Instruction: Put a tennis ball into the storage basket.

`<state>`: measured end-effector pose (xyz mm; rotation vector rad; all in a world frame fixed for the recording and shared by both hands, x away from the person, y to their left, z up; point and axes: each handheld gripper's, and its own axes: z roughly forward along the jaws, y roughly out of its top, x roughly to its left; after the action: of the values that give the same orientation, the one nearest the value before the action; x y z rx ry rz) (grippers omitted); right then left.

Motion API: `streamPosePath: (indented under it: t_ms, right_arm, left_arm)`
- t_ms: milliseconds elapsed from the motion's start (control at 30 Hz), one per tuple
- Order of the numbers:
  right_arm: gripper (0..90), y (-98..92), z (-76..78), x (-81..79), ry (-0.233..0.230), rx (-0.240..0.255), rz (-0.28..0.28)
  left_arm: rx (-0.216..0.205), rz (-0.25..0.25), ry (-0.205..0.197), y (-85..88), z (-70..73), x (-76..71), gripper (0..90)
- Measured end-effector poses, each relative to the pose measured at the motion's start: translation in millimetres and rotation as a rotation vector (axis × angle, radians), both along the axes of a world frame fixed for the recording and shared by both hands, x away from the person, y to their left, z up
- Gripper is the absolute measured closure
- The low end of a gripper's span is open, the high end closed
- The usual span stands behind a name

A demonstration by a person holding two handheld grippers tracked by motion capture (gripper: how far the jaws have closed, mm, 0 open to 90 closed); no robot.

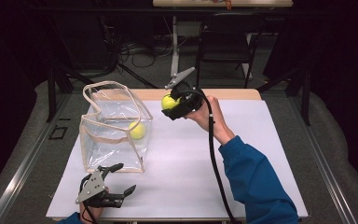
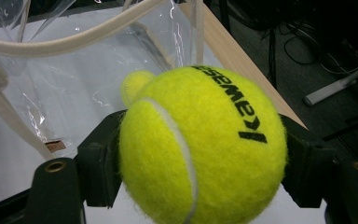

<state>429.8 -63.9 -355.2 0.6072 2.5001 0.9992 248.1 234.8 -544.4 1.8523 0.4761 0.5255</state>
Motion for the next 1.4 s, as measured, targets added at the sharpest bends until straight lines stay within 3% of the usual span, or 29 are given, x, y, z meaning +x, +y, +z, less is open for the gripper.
streamPosePath:
  t_ms: [1400]
  right_arm:
    - [26.4, 14.4, 12.7, 0.9, -0.028, 0.062, 0.019]
  left_arm:
    - [-0.002, 0.002, -0.001, 0.2, 0.2, -0.3, 16.0]
